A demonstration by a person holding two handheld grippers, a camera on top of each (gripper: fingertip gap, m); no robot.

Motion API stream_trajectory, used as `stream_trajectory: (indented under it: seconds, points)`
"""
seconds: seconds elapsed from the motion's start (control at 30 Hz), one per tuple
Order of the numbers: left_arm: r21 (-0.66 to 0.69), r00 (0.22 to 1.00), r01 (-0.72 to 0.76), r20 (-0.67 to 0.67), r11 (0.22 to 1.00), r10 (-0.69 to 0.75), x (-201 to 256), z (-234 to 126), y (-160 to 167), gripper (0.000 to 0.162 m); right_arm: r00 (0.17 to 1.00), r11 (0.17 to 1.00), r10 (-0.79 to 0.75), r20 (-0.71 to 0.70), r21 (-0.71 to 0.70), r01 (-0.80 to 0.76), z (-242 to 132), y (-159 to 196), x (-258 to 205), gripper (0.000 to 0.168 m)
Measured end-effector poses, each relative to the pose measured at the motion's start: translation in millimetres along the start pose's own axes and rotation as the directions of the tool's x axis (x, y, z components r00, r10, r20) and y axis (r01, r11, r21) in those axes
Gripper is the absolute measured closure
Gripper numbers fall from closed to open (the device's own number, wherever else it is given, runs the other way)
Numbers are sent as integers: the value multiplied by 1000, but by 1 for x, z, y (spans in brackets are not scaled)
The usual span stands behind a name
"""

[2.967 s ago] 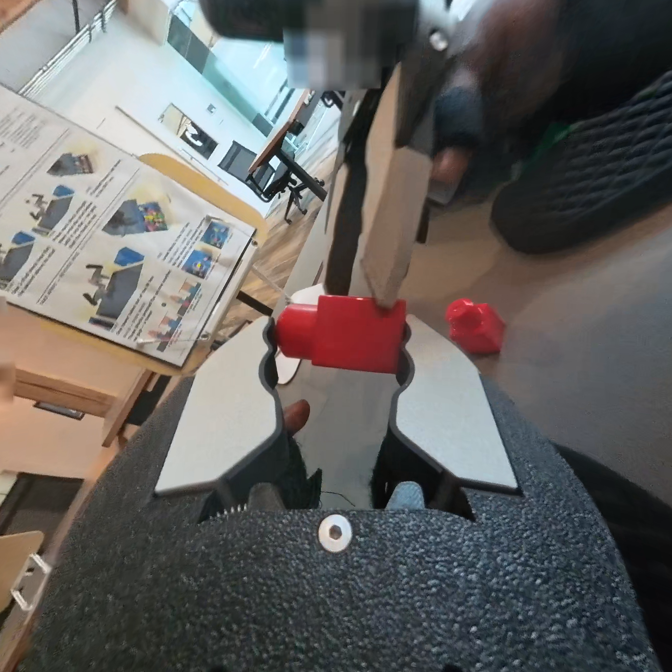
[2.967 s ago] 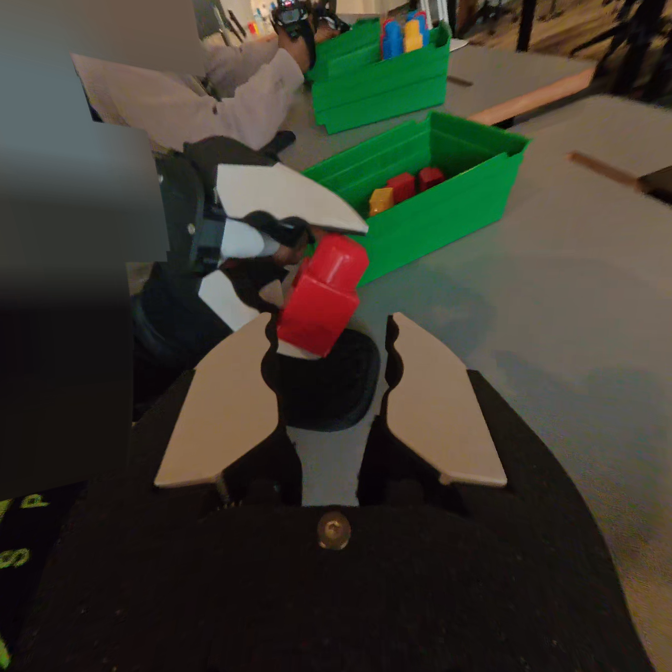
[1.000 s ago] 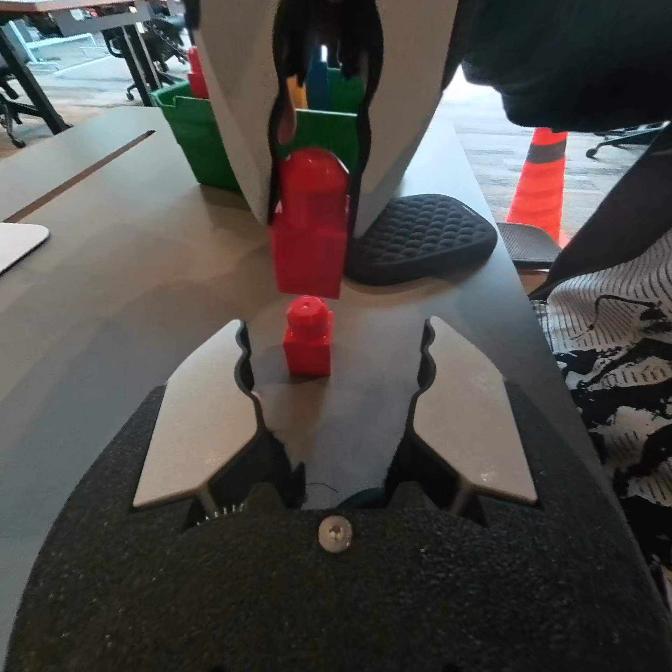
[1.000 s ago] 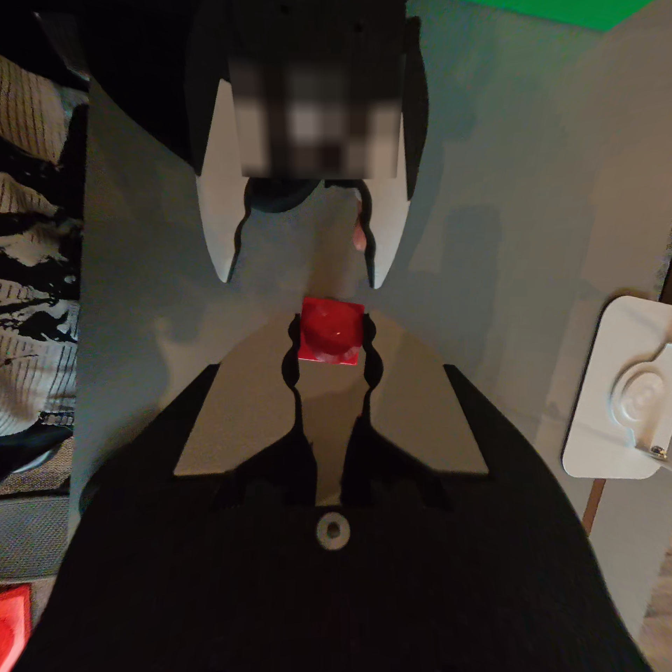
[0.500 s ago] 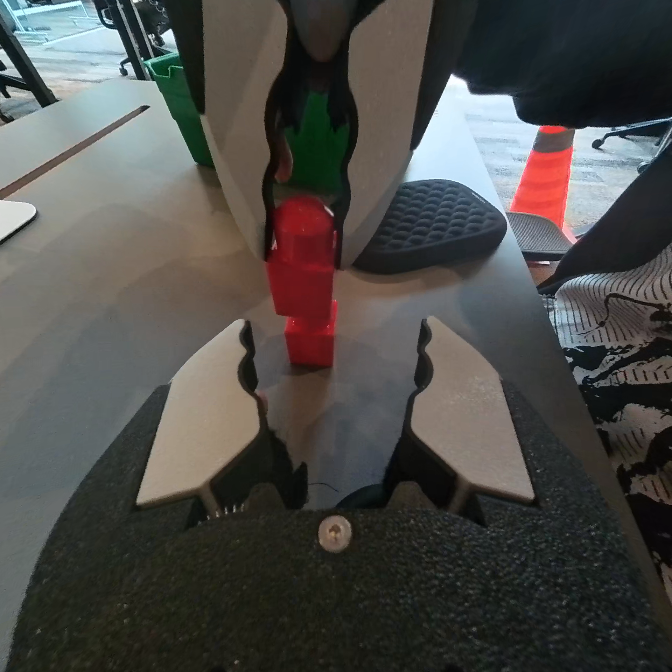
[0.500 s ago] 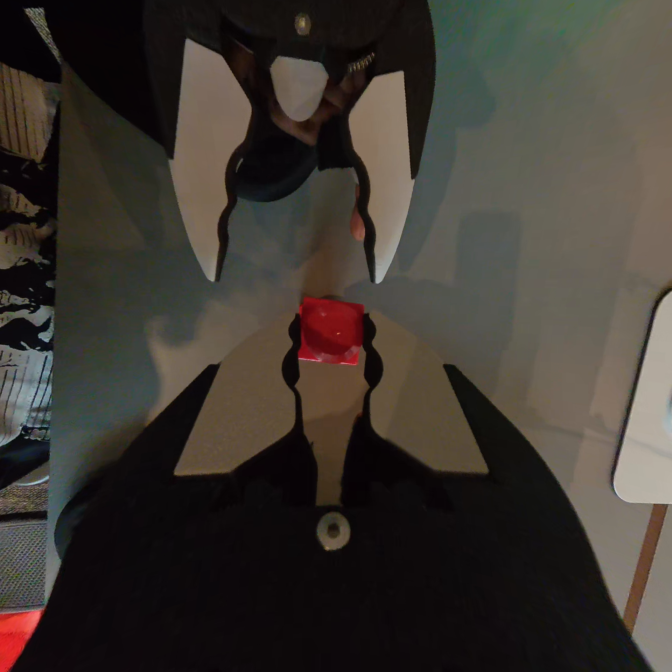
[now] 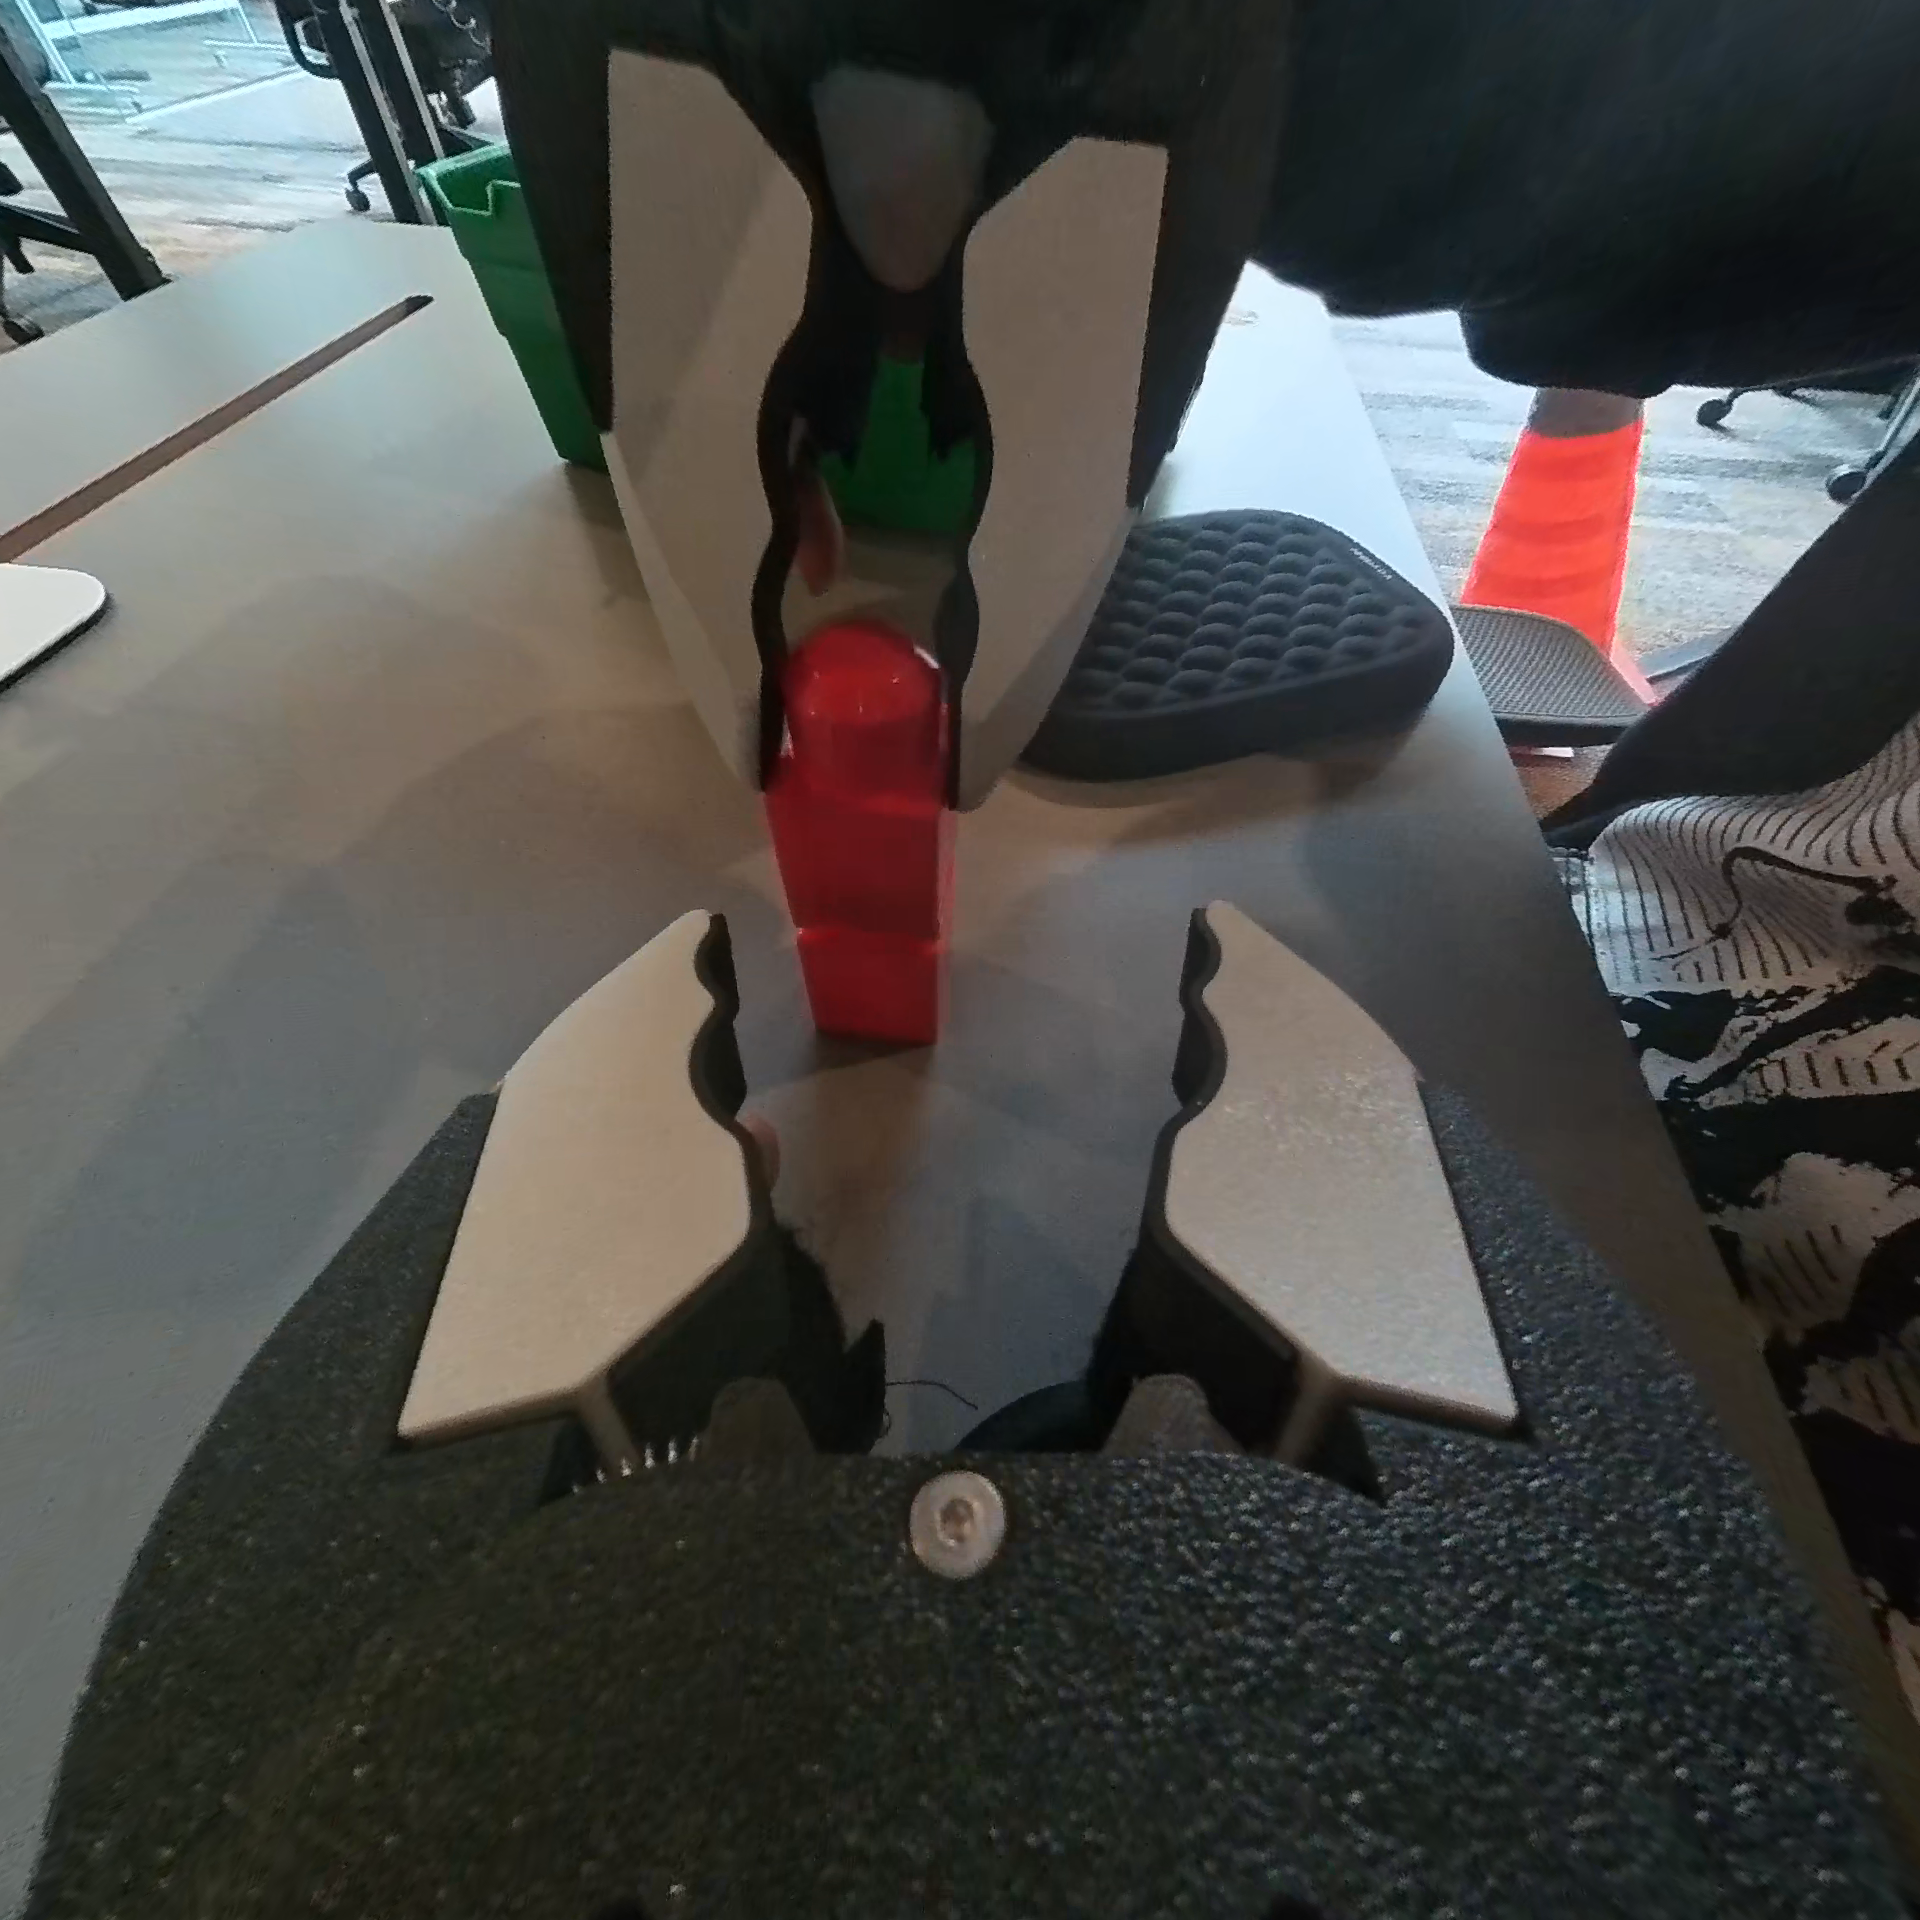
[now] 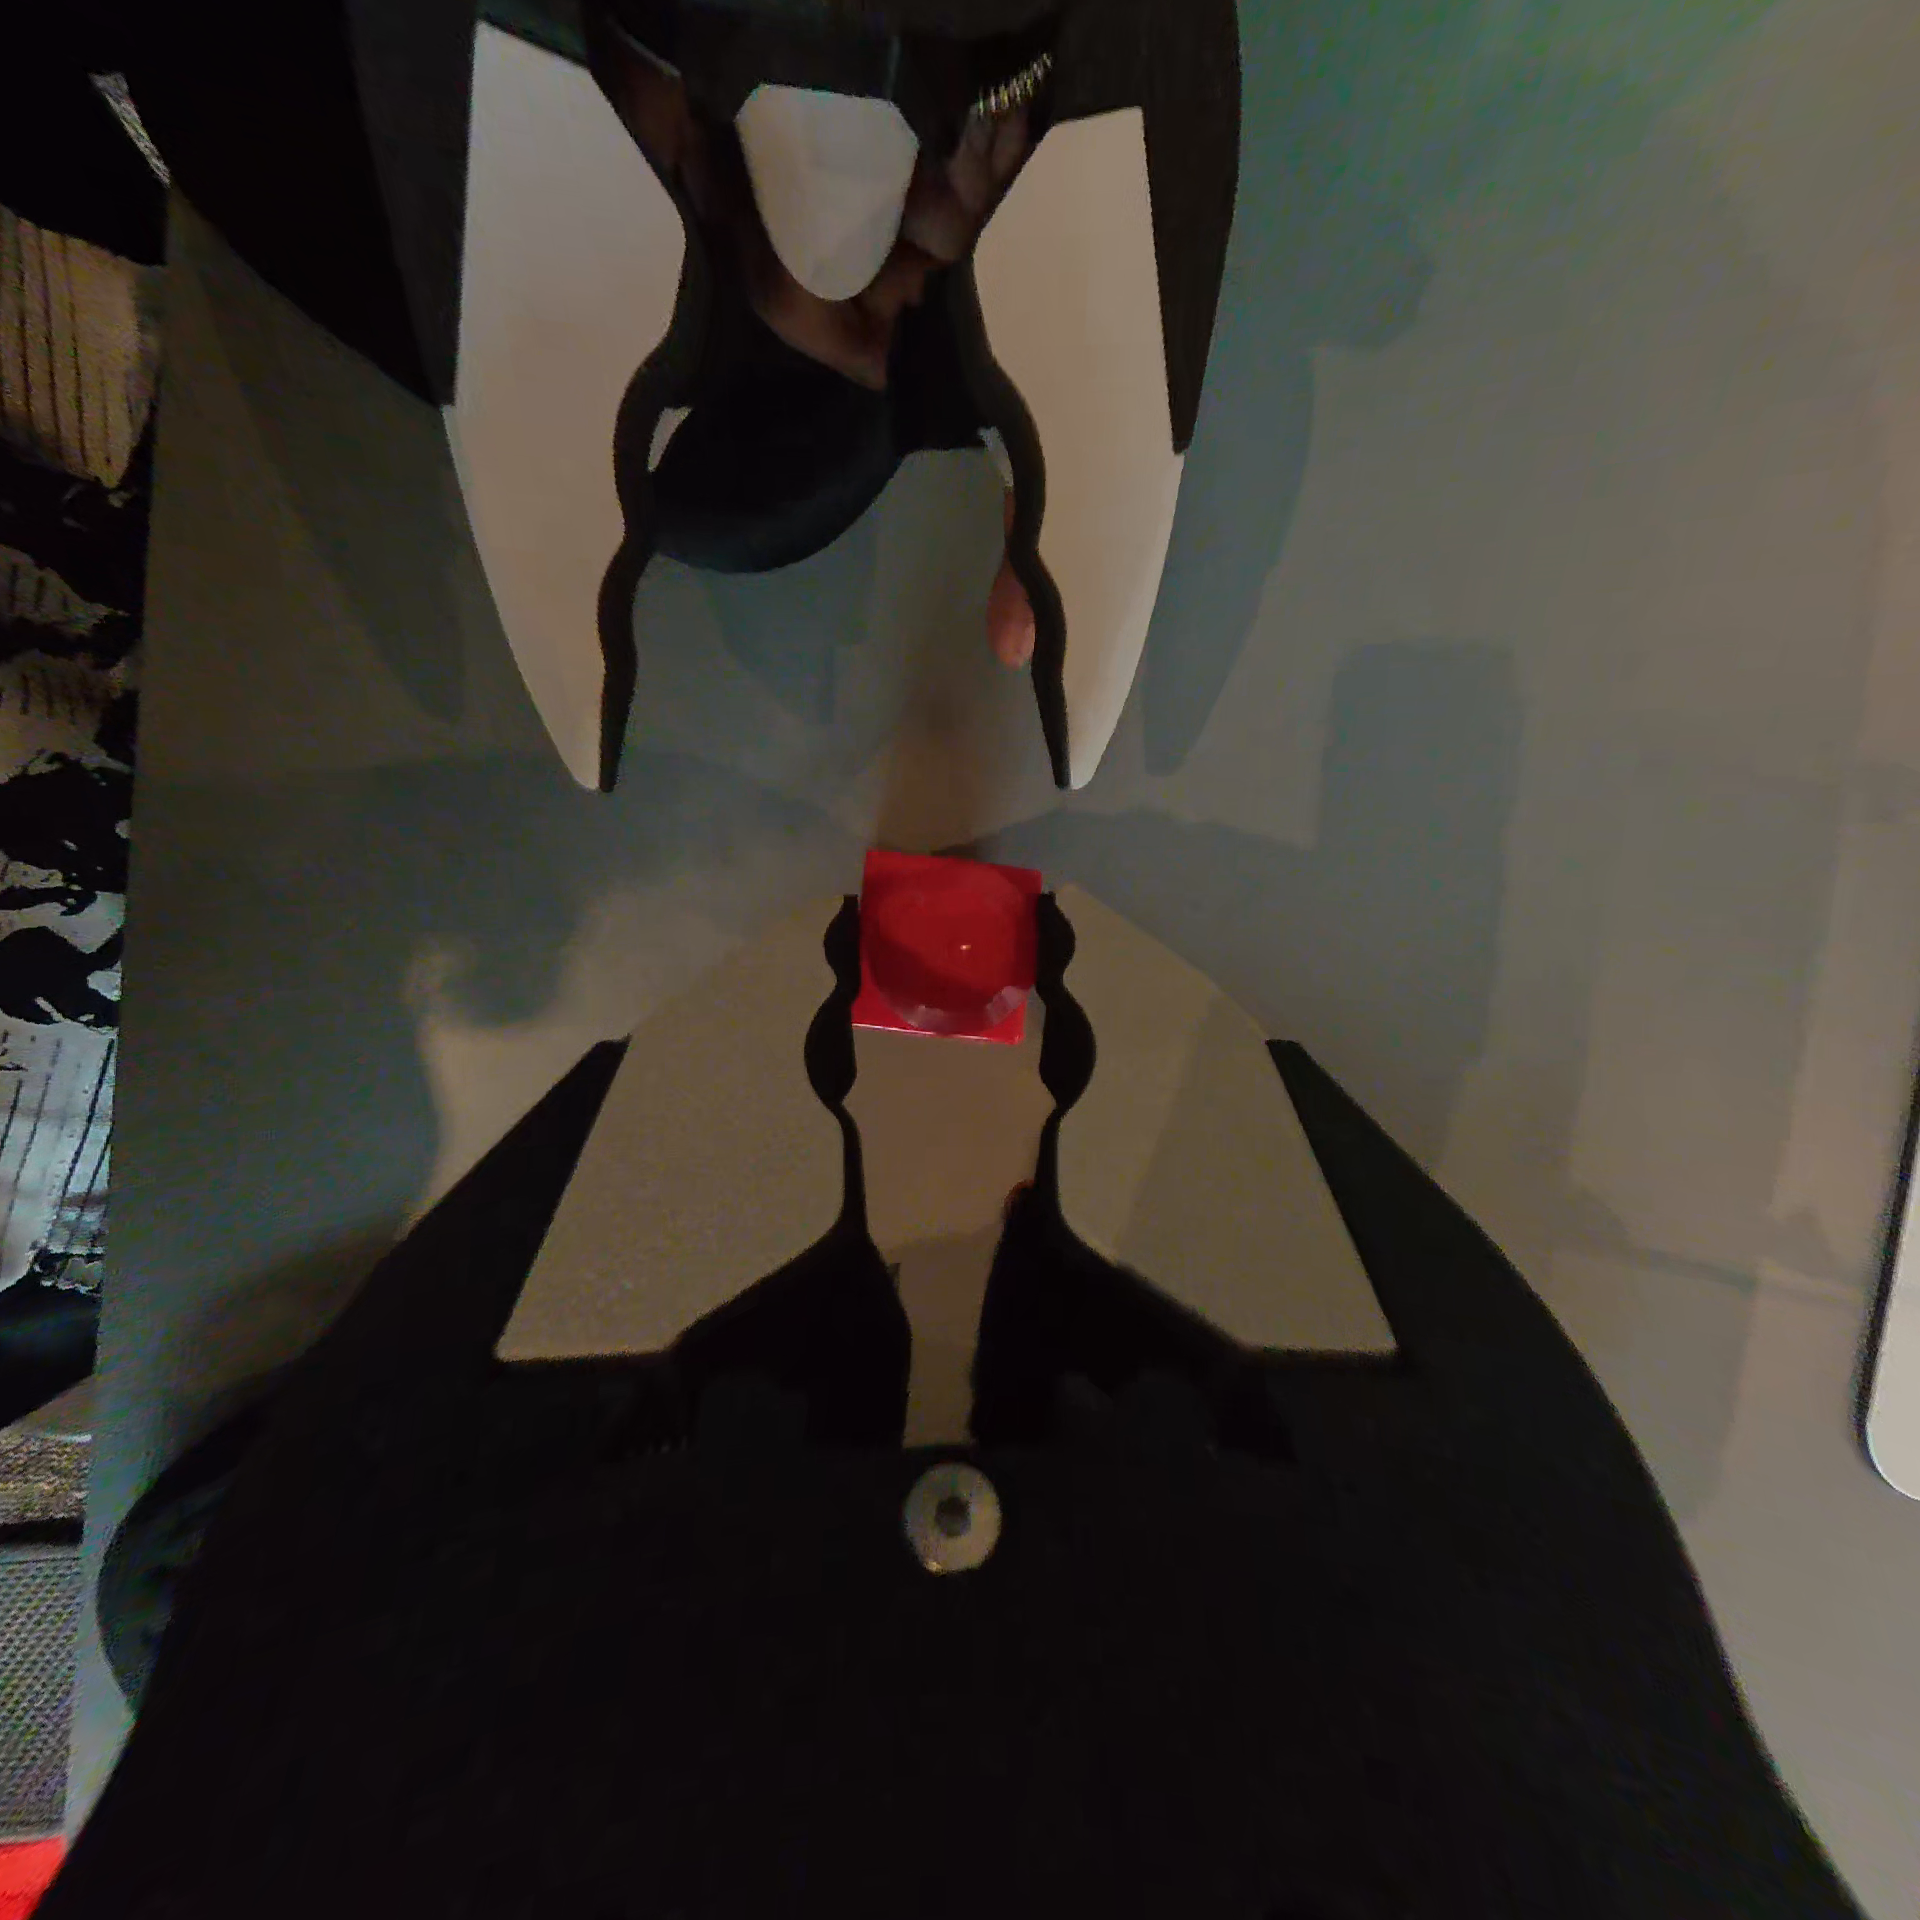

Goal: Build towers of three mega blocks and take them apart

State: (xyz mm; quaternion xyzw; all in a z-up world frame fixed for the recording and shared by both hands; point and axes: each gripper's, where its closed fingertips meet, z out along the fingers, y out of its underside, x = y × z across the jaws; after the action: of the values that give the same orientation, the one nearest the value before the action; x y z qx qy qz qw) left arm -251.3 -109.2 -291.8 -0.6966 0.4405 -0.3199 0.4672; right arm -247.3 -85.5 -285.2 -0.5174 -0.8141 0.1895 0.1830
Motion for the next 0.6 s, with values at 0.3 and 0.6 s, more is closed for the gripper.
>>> stream_trajectory:
  seconds: [0.3,0.6]
  points:
    - [-18,1000,4,-5,1000,-4,0,2,2,81,999,999,31,-13,-22,-31,4,3,0,136]
    - [-20,1000,12,-5,1000,-12,0,2,3,81,1000,1000,-14,9,-25,15,4,3,-1,136]
